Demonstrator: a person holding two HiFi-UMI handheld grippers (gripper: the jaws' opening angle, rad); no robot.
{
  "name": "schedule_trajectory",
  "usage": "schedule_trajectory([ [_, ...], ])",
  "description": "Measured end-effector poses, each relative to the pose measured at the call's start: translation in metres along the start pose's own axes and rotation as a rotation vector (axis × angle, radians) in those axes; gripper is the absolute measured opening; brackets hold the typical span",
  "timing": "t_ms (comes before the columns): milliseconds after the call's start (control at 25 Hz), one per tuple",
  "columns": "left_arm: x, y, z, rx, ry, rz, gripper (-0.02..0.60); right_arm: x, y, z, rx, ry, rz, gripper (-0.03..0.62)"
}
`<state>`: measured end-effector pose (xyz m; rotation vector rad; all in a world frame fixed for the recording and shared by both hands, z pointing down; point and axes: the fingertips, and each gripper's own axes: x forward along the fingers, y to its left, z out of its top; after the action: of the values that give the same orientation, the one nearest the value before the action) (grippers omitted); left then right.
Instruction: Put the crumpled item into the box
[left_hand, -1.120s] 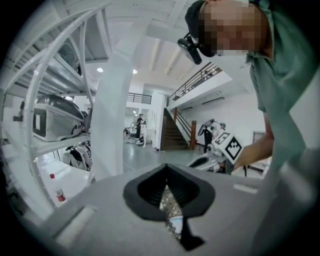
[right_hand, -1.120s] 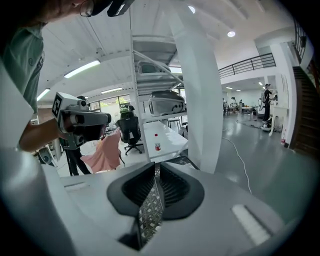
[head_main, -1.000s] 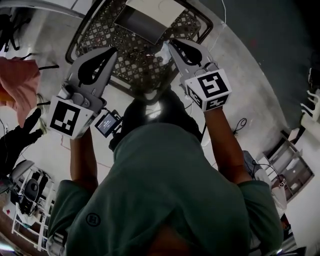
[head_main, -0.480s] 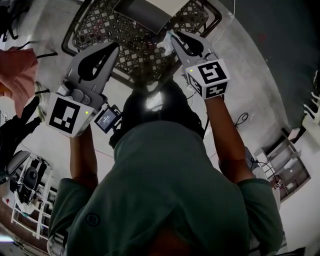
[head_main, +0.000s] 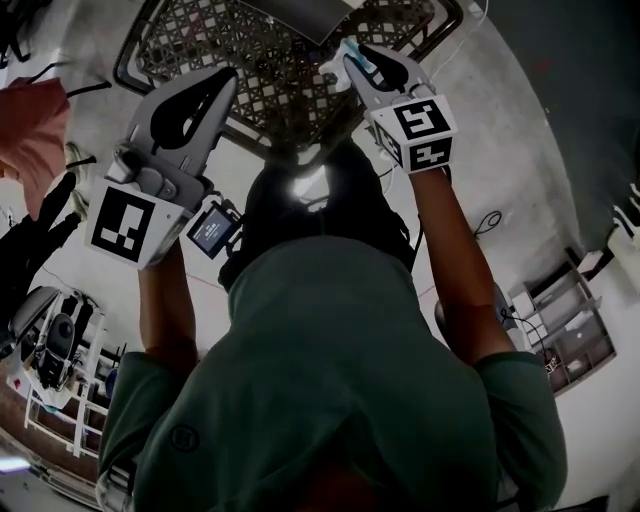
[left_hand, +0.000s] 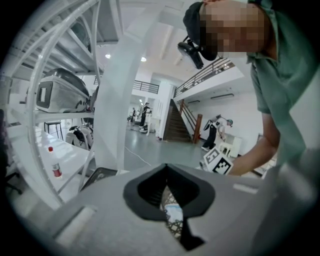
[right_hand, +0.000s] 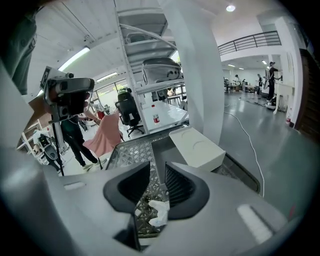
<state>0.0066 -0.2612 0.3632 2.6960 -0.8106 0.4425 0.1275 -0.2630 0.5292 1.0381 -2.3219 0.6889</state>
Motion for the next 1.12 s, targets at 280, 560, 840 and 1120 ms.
schedule_trajectory([
  [280, 0.005, 0.008, -0.017, -0.020, 0.016, 0.011, 0.003, 0.030, -0.004, -0.037, 0.025, 0.064, 0.016, 0.129],
  [560, 0.009, 0.009, -0.031, -0.041, 0.024, 0.014, 0.003, 0.053, -0.005, -0.074, 0.041, 0.152, 0.027, 0.167],
  [840, 0.009, 0.011, -0.050, -0.070, 0.048, 0.022, 0.003, 0.074, -0.010, -0.108, 0.049, 0.210, 0.032, 0.184],
  [1120, 0.012, 0.015, -0.063, -0.091, 0.057, 0.030, 0.003, 0.091, -0.018, -0.137, 0.052, 0.264, 0.020, 0.190],
])
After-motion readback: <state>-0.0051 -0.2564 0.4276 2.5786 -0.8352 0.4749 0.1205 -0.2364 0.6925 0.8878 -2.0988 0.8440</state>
